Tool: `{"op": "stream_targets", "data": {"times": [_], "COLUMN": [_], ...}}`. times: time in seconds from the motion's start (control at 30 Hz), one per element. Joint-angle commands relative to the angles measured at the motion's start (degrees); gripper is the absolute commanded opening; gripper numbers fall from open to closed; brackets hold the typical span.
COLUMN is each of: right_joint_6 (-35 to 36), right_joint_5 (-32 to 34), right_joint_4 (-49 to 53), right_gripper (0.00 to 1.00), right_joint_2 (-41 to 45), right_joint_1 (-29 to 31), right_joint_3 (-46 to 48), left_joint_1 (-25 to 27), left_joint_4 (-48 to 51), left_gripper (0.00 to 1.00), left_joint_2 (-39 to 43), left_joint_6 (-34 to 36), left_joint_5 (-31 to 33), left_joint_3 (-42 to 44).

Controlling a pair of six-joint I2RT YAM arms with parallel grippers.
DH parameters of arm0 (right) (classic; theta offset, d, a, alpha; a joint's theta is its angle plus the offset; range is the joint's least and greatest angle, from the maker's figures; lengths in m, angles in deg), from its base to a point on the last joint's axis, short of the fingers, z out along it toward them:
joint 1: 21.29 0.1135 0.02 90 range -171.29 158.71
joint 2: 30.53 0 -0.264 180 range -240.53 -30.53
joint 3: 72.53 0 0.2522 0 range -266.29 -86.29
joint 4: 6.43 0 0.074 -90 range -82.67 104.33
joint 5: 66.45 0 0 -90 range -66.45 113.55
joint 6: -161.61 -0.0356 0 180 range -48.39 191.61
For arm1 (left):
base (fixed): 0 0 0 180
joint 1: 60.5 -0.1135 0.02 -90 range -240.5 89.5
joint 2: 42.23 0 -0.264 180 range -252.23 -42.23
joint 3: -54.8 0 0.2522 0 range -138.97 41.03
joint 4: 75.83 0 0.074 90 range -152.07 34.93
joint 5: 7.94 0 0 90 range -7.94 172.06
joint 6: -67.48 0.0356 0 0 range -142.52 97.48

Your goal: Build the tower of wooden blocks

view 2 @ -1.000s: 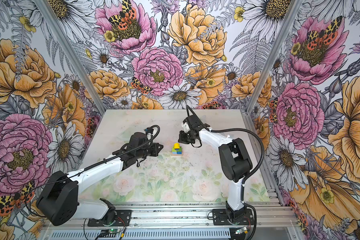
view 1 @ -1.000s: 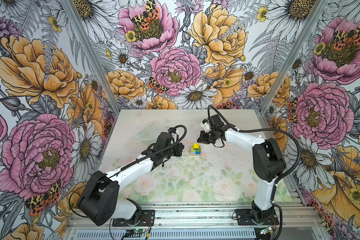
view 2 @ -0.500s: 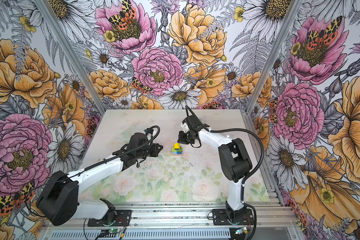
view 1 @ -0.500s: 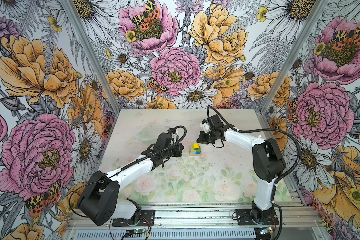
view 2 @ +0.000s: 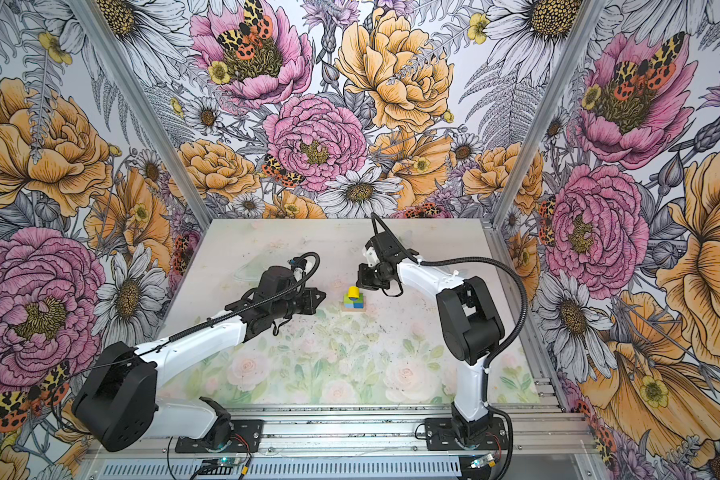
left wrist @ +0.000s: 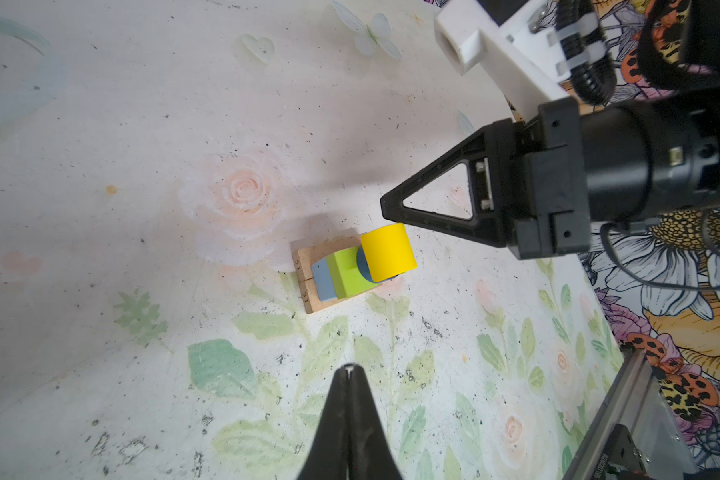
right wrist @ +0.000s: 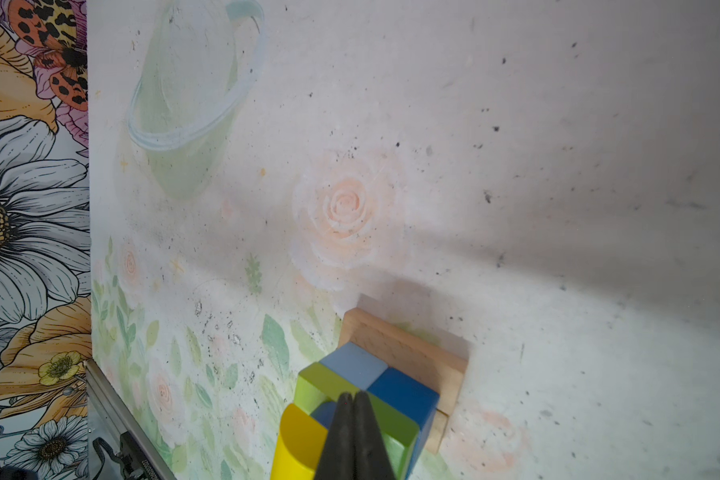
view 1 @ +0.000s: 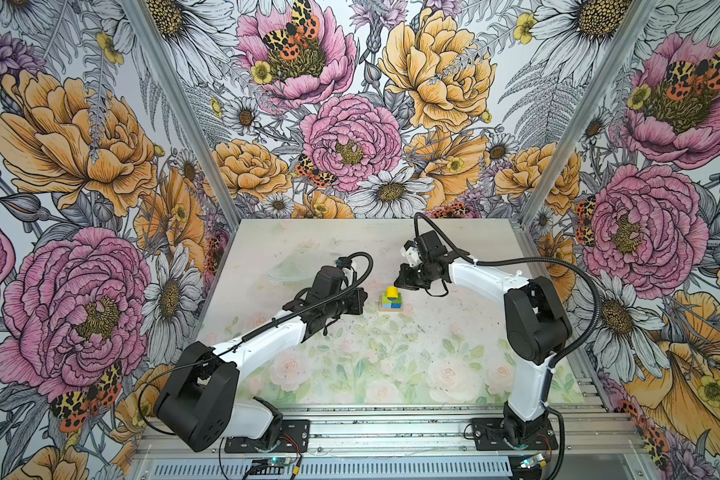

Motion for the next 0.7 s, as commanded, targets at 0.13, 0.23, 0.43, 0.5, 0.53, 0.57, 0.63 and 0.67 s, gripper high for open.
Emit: {"op": "stream_targets", "data": {"times": [0.13, 0.23, 0.43, 0.5, 0.53, 0.57, 0.63, 0.67], "right_joint_6": [-0.05, 0.13, 0.29, 0.29, 0.12, 0.04, -0.04, -0.14], "right_joint_5": [0.93, 1.28, 2.07, 2.82, 3.08, 3.45, 4.1, 4.5], "right_joint_4": [-0.31, -0.31, -0.23, -0.23, -0.22, -0.23, -0.23, -0.2], "right_gripper": [0.0, 0.0, 0.0, 0.0, 0.0, 0.0, 0.0, 0.0], "right_joint_2": [2.15, 2.13, 3.45, 4.61, 5.14, 5.95, 7.49, 8.33], "right_joint_1": [0.52, 0.35, -0.94, -1.79, -2.01, -2.53, -3.2, -3.56], "right_joint_3": [-0.05, -0.42, -1.21, -0.91, -0.78, -0.15, 0.84, 1.58], "left_joint_1": [-0.5, -0.5, -0.51, -0.61, -0.7, -0.85, -1.11, -1.21], "left_joint_4": [-0.26, -0.33, -0.5, -0.29, -0.26, -0.19, -0.04, -0.09], "left_gripper": [0.0, 0.0, 0.0, 0.0, 0.0, 0.0, 0.0, 0.0], "left_joint_2": [1.16, 1.09, -0.24, -1.13, -1.56, -2.16, -3.28, -4.0], "left_joint_6": [1.35, 1.35, 1.68, 1.92, 2.09, 2.14, 2.48, 2.73], "left_joint_5": [1.14, 1.09, 1.26, 1.25, 1.36, 1.34, 0.8, 0.65], "left_joint_3": [0.61, 0.59, -0.53, -1.47, -1.93, -2.47, -3.74, -4.49]}}
